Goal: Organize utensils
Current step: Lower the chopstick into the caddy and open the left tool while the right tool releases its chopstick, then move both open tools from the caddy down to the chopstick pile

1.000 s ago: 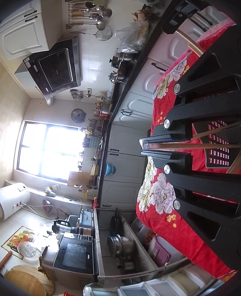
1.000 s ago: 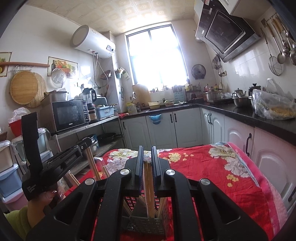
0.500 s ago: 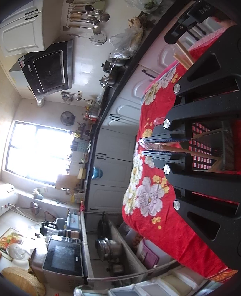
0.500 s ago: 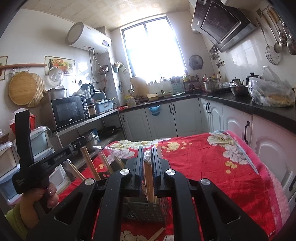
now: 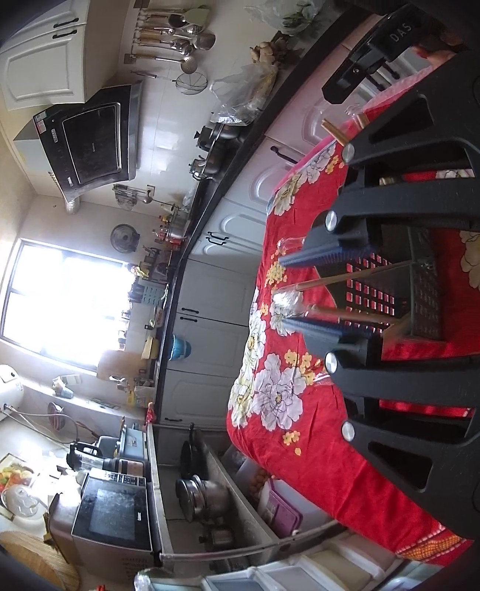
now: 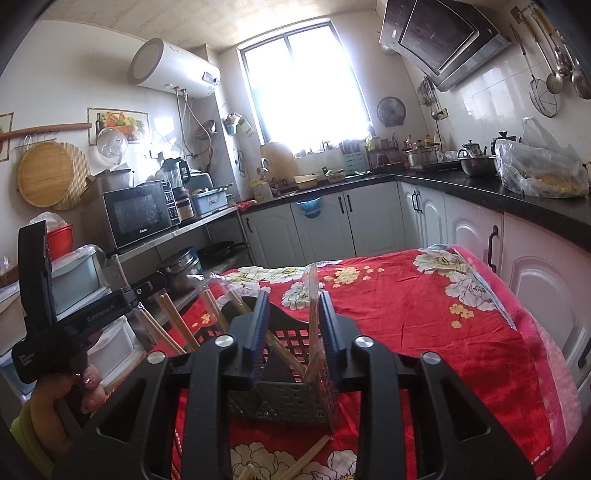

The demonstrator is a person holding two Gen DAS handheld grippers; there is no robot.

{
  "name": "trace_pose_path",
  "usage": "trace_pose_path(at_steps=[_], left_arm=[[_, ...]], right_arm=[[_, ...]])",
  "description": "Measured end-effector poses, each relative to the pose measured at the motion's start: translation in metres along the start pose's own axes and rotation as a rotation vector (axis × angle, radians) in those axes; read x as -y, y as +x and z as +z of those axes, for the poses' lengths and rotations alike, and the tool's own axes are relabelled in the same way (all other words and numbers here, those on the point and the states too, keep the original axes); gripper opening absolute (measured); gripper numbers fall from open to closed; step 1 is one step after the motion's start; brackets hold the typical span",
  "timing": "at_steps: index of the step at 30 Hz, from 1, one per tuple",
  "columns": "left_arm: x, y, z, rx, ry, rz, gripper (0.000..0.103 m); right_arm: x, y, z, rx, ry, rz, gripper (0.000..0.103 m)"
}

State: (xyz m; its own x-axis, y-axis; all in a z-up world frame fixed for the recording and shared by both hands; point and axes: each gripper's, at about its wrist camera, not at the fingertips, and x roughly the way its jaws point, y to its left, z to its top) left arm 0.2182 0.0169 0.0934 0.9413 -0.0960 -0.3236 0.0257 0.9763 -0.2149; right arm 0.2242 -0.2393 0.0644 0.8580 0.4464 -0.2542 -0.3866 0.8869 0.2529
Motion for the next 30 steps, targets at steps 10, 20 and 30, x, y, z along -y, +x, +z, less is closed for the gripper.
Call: trace_pose_path(at_steps=[10,20,30], left_arm=[[0.002,-0.014,-0.005,-0.020,-0.006,-0.035,0.048],[0.007,-0.026,-0.010,-0.041,0.002,-0.069,0.067],[0.006,-0.038,-0.029,-0.106,0.018,-0.091,0.081]], right_arm=[[0.005,-0.007,-0.004,-0.014,0.010,-0.007,0.040],[0.005,-0.014,-0.010,-0.029,0.008,-0.010,0.046],[0.005,-0.018,-0.025,-0.081,0.007,-0.010,0.053]])
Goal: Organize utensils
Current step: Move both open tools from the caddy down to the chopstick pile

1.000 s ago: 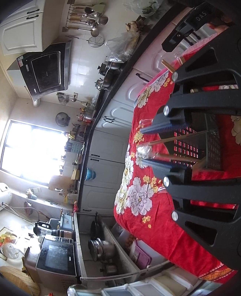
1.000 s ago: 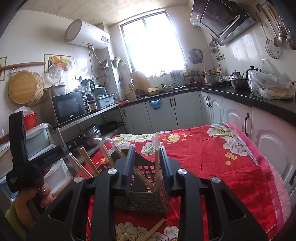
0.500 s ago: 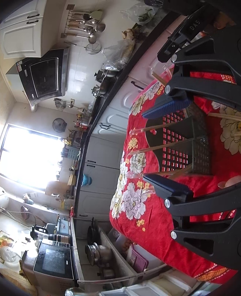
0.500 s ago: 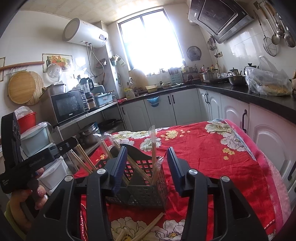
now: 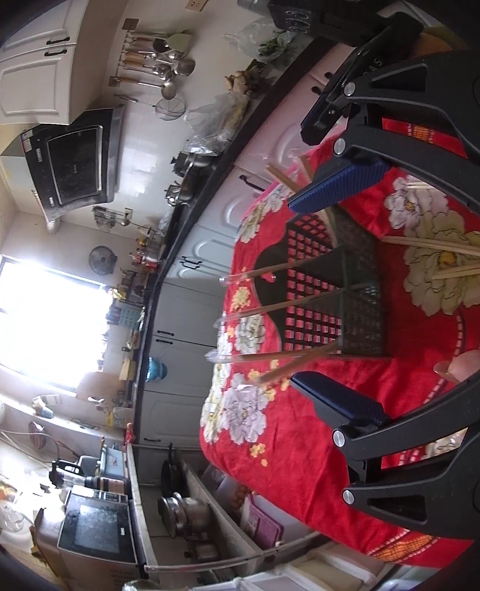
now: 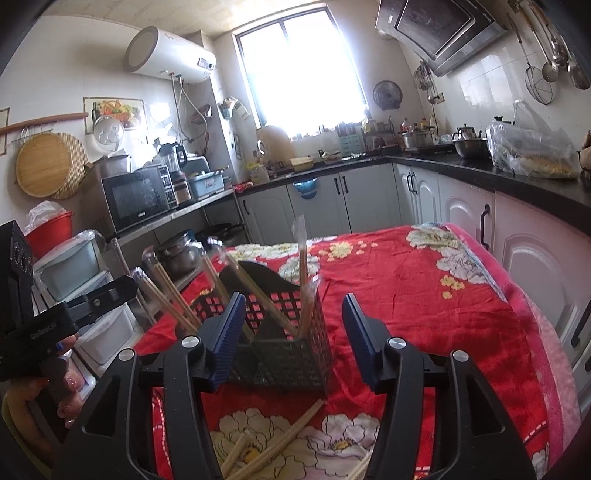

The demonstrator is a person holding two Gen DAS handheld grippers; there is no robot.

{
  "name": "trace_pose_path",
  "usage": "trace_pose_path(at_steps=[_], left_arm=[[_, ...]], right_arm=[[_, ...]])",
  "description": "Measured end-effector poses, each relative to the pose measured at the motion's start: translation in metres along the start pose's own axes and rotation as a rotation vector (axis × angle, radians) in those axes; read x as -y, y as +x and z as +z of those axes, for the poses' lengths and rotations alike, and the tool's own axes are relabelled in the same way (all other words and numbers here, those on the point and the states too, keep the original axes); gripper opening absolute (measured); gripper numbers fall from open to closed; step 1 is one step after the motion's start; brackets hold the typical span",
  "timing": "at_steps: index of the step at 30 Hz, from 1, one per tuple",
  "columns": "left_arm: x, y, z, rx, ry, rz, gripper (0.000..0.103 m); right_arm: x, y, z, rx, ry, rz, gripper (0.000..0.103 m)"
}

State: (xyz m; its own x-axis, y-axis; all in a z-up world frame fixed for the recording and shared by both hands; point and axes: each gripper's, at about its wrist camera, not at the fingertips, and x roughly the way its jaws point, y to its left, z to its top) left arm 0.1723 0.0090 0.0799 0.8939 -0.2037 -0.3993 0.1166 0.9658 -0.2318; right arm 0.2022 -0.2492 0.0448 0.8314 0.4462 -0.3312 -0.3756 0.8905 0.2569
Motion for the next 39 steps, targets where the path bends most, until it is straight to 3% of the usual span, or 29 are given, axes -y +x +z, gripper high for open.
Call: trace_pose_path(at_steps=[13,39], left_arm=[[-0.014,0.005,-0.033,-0.097,-0.018,0.051,0.086],[-0.086,-0.001,-0.096,-0.265,-0.164,0.190,0.087]], right_arm=[[-0.008,0.005,-0.024,-0.098,-0.012,0.016,0.054],[-0.016,0.052,-0.069,-0.342,0.023,-0.002,0.055]])
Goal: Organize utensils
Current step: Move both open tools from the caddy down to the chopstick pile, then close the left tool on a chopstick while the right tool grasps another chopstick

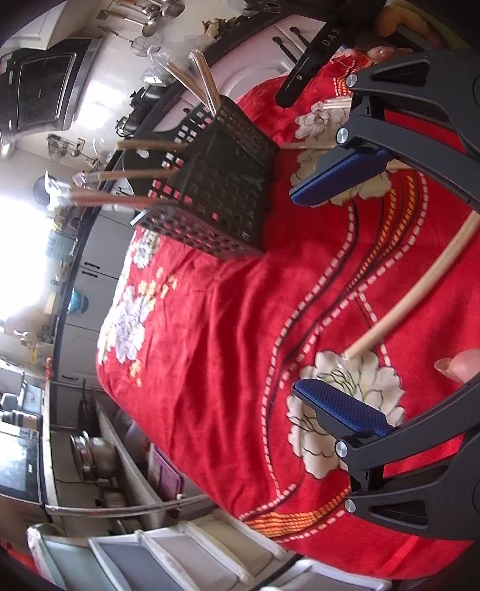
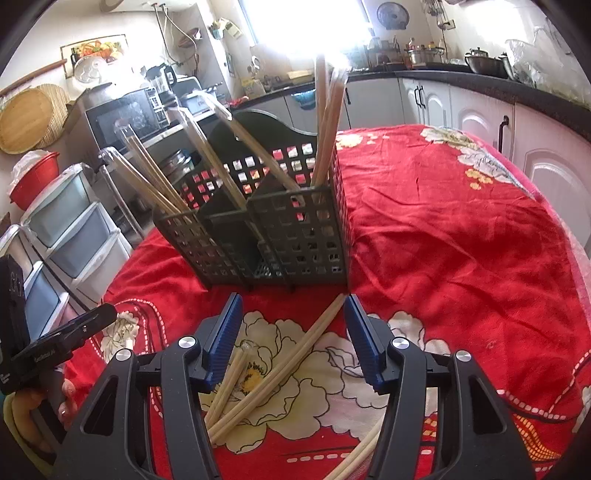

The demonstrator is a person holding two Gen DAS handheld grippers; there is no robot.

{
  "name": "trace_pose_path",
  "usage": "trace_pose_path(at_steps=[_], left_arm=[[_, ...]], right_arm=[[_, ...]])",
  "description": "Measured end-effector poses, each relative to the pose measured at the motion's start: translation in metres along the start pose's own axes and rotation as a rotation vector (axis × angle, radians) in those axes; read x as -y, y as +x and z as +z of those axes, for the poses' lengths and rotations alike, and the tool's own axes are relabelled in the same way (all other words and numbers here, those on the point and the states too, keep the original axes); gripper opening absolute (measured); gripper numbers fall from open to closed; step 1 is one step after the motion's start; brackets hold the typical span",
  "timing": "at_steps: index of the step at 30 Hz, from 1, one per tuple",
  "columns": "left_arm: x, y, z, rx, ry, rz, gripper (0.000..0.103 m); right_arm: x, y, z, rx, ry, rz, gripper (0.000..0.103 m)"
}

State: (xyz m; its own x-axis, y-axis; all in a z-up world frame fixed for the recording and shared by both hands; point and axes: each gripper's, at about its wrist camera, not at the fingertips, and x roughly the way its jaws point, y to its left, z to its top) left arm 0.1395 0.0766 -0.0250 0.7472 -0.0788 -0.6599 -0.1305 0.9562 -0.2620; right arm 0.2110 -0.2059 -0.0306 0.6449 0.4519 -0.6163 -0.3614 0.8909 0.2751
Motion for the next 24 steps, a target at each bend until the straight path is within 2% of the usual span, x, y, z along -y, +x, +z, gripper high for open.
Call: trace_pose_path(at_steps=[13,18,24], left_arm=[[-0.019,0.011,-0.025,-0.094,-0.043,-0.001,0.087],[-0.028,0.018,-0.030,-0.144,-0.077,-0.013,0.068],[-0.031,0.024,-0.029,-0.158,-0.089,-0.021,0.058]], right_arm=[[-0.003,0.023,-0.004,-0.064,0.015,-0.038,0.055],[0.003,0.036,-0.003,-0.097,0.041,-0.073,0.055],[0.016,0.055,-0.002,-0.150,0.101,-0.100,0.052]])
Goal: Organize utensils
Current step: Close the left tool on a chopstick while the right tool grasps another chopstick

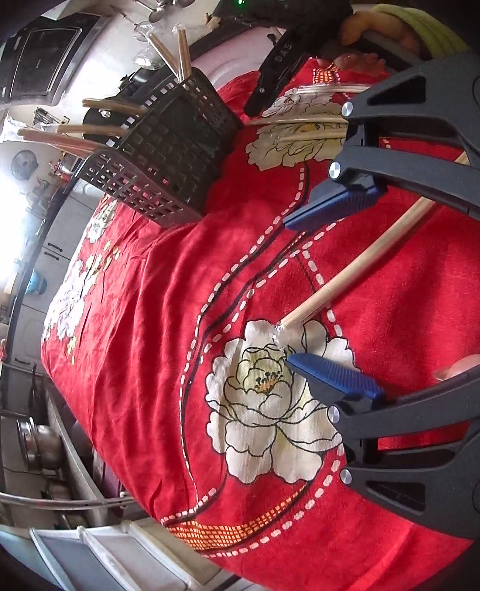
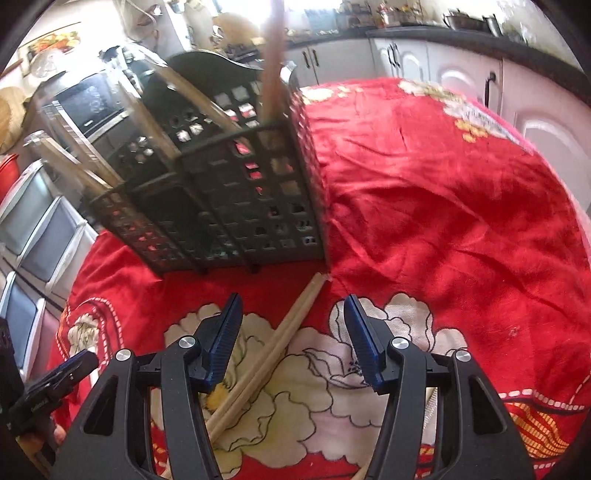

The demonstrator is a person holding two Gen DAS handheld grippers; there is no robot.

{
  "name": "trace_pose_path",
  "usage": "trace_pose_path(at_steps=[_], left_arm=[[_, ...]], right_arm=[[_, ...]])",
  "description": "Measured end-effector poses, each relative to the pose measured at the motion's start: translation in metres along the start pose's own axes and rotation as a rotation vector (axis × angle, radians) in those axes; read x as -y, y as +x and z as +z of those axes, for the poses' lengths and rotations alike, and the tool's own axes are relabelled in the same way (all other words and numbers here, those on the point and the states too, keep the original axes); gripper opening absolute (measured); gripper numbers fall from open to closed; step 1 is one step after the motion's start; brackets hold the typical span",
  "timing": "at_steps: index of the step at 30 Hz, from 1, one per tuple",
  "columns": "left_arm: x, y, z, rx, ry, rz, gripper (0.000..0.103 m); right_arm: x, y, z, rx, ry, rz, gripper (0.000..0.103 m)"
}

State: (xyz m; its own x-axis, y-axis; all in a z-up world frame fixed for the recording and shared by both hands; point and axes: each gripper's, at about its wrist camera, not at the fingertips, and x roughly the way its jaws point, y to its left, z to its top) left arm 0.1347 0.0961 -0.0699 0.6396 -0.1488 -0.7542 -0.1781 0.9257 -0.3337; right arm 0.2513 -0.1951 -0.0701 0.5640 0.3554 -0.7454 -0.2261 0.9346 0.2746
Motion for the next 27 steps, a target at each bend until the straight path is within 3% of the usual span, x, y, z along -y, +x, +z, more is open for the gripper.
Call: trace_pose_path(at_steps=[4,7,9,11,18,21,23,27], left_arm=[[-0.002,0.006,0.002,0.006,0.004,0.007,0.047],[-0.005,0.008,0.005,0.010,-0.005,0.015,0.035],[-0.009,0.008,0.006,0.012,-0.016,0.023,0.021],[-0.013,0.008,0.007,0.012,-0.032,0.020,0.016],[-0.016,0.008,0.010,0.005,-0.062,-0.014,0.006],[-0.014,0.008,0.013,0.001,-0.073,-0.042,0.005],[-0.012,0.006,0.016,0.004,-0.085,-0.075,0.005],[-0.003,-0.002,0.024,0.022,-0.084,-0.116,0.004]], right_arm=[[0.001,0.010,0.003,-0.011,0.010,-0.022,0.050],[0.005,0.017,0.005,-0.028,0.042,-0.013,0.050],[0.007,0.020,0.007,-0.031,0.044,-0.018,0.048],[0.010,0.024,0.009,-0.036,0.046,-0.020,0.044],[0.022,0.023,0.008,-0.037,0.033,-0.030,0.017],[0.032,0.021,0.009,-0.043,0.086,0.046,0.008],[0.042,0.019,0.008,-0.059,0.156,0.138,0.007],[0.047,0.000,0.008,-0.007,0.158,0.167,0.006]])
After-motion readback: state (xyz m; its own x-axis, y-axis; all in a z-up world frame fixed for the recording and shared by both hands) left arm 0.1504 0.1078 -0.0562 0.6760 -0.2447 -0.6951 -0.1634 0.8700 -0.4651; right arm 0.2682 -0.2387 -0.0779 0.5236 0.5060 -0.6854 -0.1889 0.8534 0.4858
